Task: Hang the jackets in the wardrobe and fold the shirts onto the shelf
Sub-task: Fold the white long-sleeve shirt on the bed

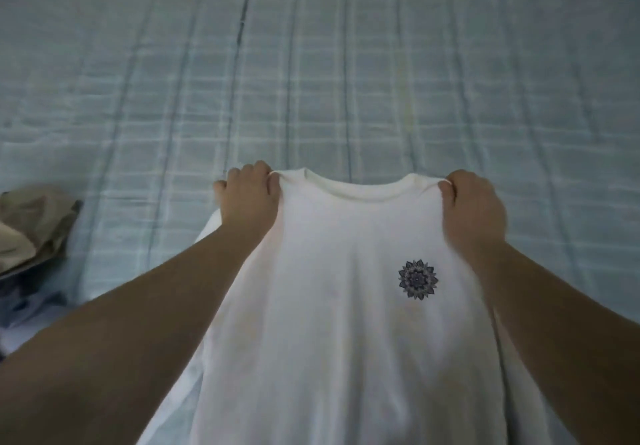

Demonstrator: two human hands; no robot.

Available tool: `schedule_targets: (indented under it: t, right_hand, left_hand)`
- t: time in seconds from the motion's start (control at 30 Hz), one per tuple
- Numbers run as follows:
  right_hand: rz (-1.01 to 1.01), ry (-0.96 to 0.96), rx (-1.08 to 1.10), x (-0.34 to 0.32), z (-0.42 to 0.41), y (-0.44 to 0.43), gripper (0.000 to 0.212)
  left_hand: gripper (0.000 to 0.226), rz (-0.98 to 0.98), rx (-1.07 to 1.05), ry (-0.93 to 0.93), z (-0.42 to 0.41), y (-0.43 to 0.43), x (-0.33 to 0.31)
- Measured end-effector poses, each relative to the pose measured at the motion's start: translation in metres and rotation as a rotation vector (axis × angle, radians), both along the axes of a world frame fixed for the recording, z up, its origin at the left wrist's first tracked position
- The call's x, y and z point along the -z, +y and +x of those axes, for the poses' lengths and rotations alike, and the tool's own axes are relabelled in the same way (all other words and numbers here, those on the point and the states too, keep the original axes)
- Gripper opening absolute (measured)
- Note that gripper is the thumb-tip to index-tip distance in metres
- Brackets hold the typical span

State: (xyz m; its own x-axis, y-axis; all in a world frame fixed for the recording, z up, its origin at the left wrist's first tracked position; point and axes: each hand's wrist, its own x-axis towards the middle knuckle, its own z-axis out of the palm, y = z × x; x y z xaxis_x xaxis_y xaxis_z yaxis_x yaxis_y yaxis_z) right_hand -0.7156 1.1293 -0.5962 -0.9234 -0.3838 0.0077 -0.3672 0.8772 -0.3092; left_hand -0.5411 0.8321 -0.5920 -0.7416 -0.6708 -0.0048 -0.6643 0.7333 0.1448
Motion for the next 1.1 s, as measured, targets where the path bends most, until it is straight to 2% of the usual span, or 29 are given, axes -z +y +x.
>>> schedule_targets:
  t: [0.13, 0.33, 0.47, 0.57, 0.67, 0.73, 0.93, 1.1]
  right_hand:
    - [0.008, 0.041, 0.003, 0.065, -0.016, -0.012, 0.016]
    - [0.015, 0.173, -0.011, 0.106, -0.025, -0.009, 0.017]
    - [0.014, 0.236, -0.04, 0.114, -0.027, -0.008, 0.018]
    - [0.054, 0.234, -0.048, 0.105, -0.023, -0.01, 0.022]
    - [0.148, 0.183, -0.052, 0.087, -0.015, -0.014, 0.023]
    - [0.226, 0.157, -0.049, 0.076, -0.004, -0.015, 0.026]
    - [0.218, 0.09, -0.107, 0.047, 0.101, 0.011, 0.057]
    - [0.186, -0.033, -0.201, 0.034, 0.245, 0.058, 0.06]
  left_hand:
    - [0.019, -0.023, 0.008, -0.062, -0.019, -0.007, 0.069]
    - [0.015, -0.12, 0.002, 0.109, -0.019, -0.013, 0.115]
    - [0.018, -0.124, 0.019, 0.117, -0.02, -0.014, 0.12]
    - [0.02, -0.12, 0.041, 0.05, -0.02, -0.014, 0.11]
    - [0.026, -0.134, 0.088, -0.078, -0.018, -0.01, 0.093]
    - [0.029, -0.112, 0.111, -0.082, -0.006, -0.005, 0.082]
    - [0.05, 0.026, 0.292, 0.064, 0.082, 0.041, 0.061]
    - [0.055, 0.139, 0.402, 0.021, 0.195, 0.108, 0.053]
